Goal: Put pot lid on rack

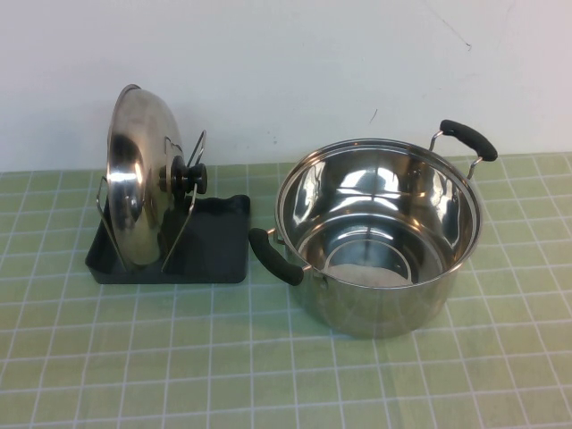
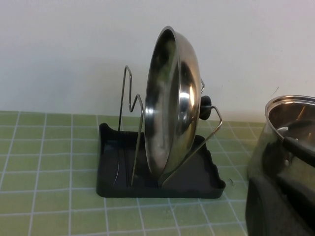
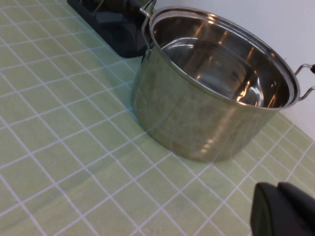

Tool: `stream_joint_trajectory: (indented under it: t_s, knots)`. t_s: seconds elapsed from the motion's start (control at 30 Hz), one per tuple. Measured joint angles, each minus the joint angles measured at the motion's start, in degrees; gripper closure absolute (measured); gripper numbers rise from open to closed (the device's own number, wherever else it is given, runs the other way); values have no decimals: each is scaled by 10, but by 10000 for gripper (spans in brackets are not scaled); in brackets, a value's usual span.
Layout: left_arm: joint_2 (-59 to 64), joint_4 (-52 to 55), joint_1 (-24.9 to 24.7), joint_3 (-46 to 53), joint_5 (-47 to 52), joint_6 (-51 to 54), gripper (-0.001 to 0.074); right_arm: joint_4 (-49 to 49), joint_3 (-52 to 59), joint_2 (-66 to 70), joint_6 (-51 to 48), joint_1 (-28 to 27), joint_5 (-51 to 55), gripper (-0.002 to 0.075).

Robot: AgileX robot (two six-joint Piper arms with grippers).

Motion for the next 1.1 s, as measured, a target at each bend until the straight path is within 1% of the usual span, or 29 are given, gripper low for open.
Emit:
stream_joint_trajectory:
  t_s: [0.13, 0.2, 0.33, 0.43, 0.57, 0.77, 1.1]
  knots:
    - [0, 0, 0, 3, -5, -2, 734, 0, 0, 0, 0, 0, 0, 727]
    - [-3, 23, 0, 18, -42, -4, 734, 0, 0, 0, 0, 0, 0, 727]
    - [-11, 121, 4, 77, -149, -9, 735, 0, 0, 0, 0, 0, 0, 727]
    - [-36, 154, 6, 132, -175, -27, 735, -1, 3, 0, 0, 0, 0, 727]
    - [-88, 176, 6, 194, -147, -79, 735, -1, 3, 0, 0, 0, 0, 727]
    - [-105, 218, 6, 200, -43, -155, 735, -1, 3, 0, 0, 0, -2, 727]
    - [-107, 229, 6, 198, -35, -170, 735, -1, 3, 0, 0, 0, -2, 727]
